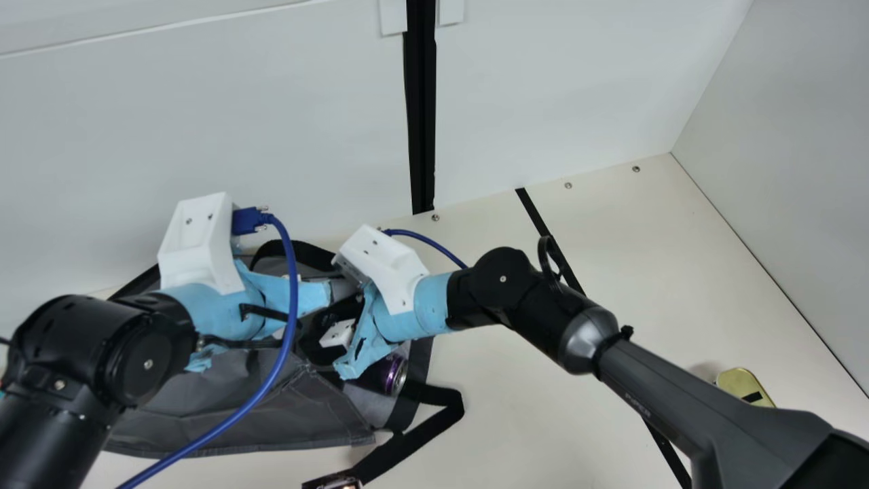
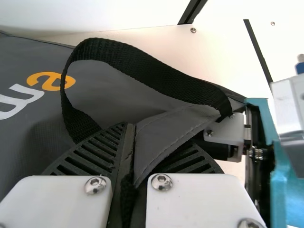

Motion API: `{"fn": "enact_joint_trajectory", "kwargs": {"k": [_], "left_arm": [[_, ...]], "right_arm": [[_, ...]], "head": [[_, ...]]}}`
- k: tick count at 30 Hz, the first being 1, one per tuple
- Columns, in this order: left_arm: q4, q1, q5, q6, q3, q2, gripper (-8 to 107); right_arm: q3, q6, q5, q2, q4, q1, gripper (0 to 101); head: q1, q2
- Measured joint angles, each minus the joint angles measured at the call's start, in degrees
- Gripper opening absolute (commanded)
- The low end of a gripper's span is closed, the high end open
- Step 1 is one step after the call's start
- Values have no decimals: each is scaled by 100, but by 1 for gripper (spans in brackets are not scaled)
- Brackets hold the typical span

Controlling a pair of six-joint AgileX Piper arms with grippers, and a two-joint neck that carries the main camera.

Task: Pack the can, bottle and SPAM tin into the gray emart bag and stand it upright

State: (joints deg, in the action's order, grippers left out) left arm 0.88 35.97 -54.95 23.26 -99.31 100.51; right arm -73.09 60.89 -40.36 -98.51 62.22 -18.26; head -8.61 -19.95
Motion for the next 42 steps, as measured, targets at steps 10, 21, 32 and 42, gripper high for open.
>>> {"fn": "enact_joint_trajectory", "kwargs": {"k": [10, 21, 32, 42], "left_arm": [[0, 0, 0, 0, 0, 0, -8], [0, 0, 0, 0, 0, 0, -8], [0, 0, 0, 0, 0, 0, -8], [0, 0, 0, 0, 0, 0, -8]], "right_arm": [[-159, -64, 77, -175, -41, -99, 17], [-294, -149, 131, -238, -127, -149, 53], [-321, -154, 110, -231, -102, -135, 90], [-262, -130, 39, -125, -114, -55, 95]], "head": [[-9, 0], [0, 0], [-9, 0], [0, 0]]}}
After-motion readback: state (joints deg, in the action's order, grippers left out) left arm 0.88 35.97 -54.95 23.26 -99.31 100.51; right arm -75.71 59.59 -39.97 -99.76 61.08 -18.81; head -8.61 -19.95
